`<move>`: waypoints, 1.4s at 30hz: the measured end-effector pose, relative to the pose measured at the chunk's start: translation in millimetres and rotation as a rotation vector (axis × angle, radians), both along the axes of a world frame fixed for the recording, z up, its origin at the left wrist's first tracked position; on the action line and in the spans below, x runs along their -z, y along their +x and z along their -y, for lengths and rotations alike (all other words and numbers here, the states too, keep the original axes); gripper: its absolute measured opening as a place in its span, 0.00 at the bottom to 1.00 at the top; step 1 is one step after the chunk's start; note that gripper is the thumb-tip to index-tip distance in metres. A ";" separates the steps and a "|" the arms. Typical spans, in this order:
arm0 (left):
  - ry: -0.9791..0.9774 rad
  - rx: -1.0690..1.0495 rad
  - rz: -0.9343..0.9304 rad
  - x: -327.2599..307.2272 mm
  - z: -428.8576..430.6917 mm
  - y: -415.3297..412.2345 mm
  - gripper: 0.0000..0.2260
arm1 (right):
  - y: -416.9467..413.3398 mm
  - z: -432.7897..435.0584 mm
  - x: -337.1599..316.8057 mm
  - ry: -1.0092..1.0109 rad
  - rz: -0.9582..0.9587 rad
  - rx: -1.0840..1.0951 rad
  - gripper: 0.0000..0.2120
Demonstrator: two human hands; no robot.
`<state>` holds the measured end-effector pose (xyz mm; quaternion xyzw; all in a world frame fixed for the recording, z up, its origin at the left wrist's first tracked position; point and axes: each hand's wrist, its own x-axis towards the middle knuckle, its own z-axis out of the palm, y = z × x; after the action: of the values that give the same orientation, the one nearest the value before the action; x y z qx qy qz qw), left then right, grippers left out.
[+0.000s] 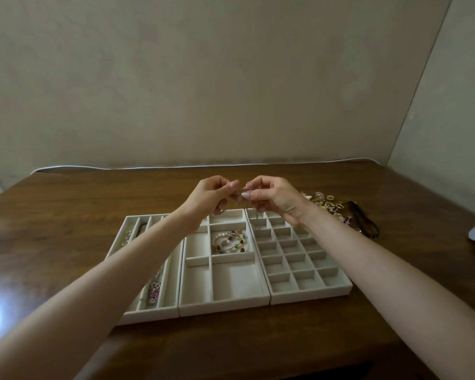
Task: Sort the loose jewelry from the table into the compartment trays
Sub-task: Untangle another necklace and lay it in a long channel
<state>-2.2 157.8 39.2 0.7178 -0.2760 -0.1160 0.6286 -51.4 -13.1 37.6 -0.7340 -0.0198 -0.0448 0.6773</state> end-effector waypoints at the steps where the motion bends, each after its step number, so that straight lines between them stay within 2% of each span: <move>1: -0.008 0.000 -0.008 1.1 -5.6 2.4 0.07 | 3.3 -3.5 0.0 0.030 0.002 -0.010 0.08; 8: 0.069 -0.012 0.002 8.4 -51.2 15.4 0.07 | 24.2 -42.0 1.4 0.198 -0.008 -0.104 0.10; 13: 0.087 -0.092 0.011 18.3 -76.6 24.3 0.06 | 37.7 -66.8 7.8 0.141 -0.009 -0.091 0.08; 19: 0.084 -0.148 -0.002 25.2 -86.2 23.9 0.05 | 45.0 -83.5 14.9 0.224 -0.022 -0.131 0.08; 24: 0.085 -0.199 0.110 23.7 -97.6 25.6 0.02 | 43.4 -86.1 19.1 0.173 0.015 -0.131 0.08; 27: 0.219 -0.278 0.242 25.4 -107.1 31.1 0.09 | 40.9 -87.2 21.4 0.090 0.062 -0.105 0.08; 31: 0.578 -0.323 0.448 24.1 -113.2 31.2 0.04 | 35.9 -87.1 20.6 0.078 0.121 -0.093 0.09; 33: 0.707 -0.283 0.488 25.0 -113.3 30.5 0.08 | 34.2 -84.7 18.9 0.133 0.120 -0.102 0.10; 35: 0.730 -0.239 0.486 25.9 -112.6 29.7 0.10 | 33.1 -82.6 17.3 0.171 0.115 -0.098 0.10; 39: 0.729 -0.183 0.511 23.0 -110.1 25.4 0.04 | 31.5 -80.0 15.5 0.185 0.132 -0.094 0.09; 42: 0.818 -0.167 0.530 23.7 -111.4 25.3 0.04 | 31.2 -79.3 15.7 0.172 0.140 -0.090 0.09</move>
<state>23.1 269.2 15.5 0.9302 -0.2999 0.0225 0.2106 -20.2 66.2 21.9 -0.6666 -0.0963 -0.0672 0.7361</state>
